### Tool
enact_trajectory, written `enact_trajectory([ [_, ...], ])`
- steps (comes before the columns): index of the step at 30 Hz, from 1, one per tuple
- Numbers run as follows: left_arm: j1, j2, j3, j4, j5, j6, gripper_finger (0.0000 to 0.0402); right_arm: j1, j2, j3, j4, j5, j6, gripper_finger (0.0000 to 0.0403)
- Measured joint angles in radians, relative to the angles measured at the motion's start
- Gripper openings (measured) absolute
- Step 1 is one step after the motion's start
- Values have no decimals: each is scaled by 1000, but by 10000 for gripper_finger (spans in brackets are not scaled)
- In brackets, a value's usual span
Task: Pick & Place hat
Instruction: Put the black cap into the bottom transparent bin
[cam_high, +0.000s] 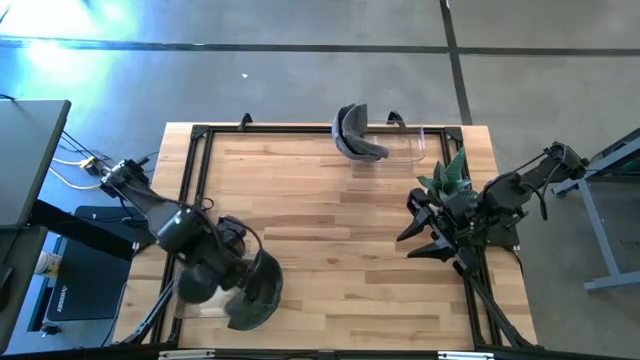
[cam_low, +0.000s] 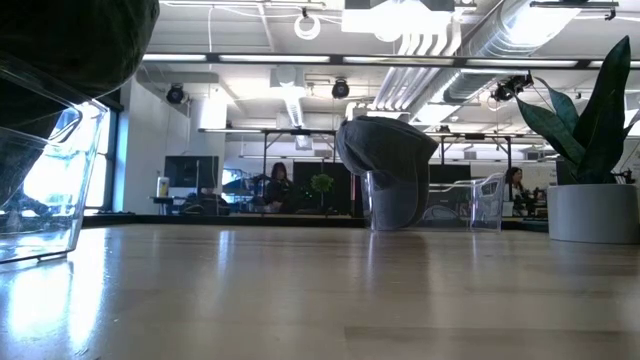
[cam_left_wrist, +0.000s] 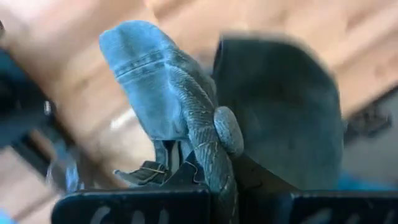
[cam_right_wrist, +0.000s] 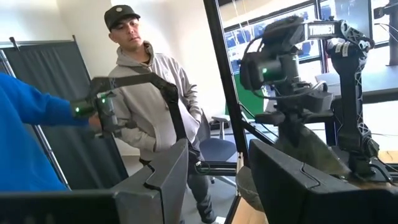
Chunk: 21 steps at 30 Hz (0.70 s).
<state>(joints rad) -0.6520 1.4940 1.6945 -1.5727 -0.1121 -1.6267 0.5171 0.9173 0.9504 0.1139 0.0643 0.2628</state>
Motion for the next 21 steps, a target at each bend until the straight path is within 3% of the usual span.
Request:
enact_trajectory([
  [3, -57, 9, -37, 2, -114, -65, 0, 0, 0, 0, 2, 0, 7, 166],
  [11, -178, 153, -88, 12, -168, -268, 0, 0, 0, 0, 3, 7, 4, 167],
  [15, -227, 184, -89, 100, -275, -384, 1, -2, 0, 0, 3, 55, -17, 164],
  [21, -253, 188, -89, 244, -450, -383, 38, -32, 0, 0, 3, 43, -28, 161],
])
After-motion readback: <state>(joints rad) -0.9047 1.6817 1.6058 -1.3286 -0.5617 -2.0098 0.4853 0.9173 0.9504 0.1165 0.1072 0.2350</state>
